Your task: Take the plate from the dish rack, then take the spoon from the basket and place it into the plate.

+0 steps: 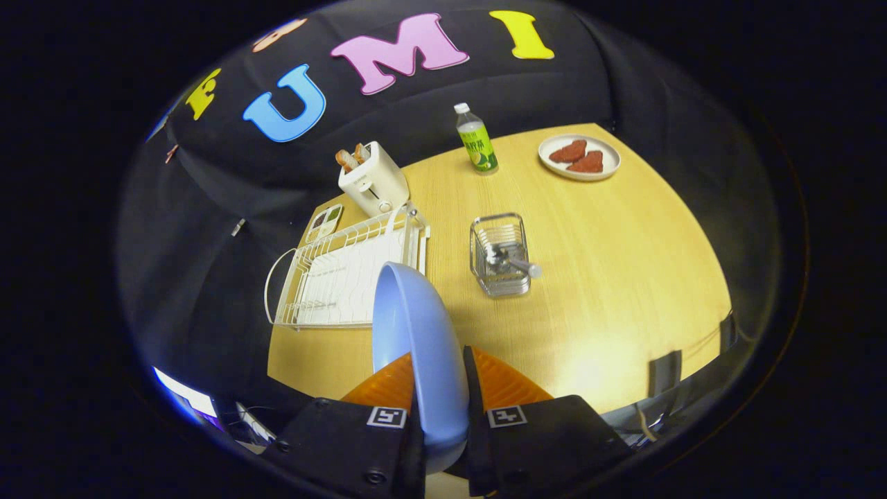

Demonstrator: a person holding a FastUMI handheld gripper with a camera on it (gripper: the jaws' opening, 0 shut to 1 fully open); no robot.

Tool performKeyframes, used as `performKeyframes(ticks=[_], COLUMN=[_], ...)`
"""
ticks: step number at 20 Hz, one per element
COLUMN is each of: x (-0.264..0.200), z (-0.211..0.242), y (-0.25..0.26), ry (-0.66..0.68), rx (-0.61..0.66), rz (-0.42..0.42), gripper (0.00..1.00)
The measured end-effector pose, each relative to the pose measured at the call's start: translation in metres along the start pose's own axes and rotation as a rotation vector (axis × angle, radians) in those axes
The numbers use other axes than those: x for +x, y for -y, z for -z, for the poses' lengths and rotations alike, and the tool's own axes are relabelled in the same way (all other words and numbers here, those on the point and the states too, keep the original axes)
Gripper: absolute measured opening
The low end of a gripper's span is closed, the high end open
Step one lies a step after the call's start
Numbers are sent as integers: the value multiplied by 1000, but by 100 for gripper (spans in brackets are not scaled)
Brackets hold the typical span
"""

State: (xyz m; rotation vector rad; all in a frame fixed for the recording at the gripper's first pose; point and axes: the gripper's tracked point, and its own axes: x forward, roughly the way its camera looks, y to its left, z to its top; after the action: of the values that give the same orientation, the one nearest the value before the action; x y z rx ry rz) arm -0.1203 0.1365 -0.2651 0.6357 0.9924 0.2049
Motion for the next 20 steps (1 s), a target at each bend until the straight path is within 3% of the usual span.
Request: performKeyframes(ticks=[6,10,13,18,20], x=[57,100,98,110,111], z=[51,77,77,73,71], y=[28,48,51,77,86], ry=[-121,-178,-197,-173,-159], rx=[183,174,219,178,152], rz=[-145,-161,-195,-97,-60], gripper=[27,28,28,48,51])
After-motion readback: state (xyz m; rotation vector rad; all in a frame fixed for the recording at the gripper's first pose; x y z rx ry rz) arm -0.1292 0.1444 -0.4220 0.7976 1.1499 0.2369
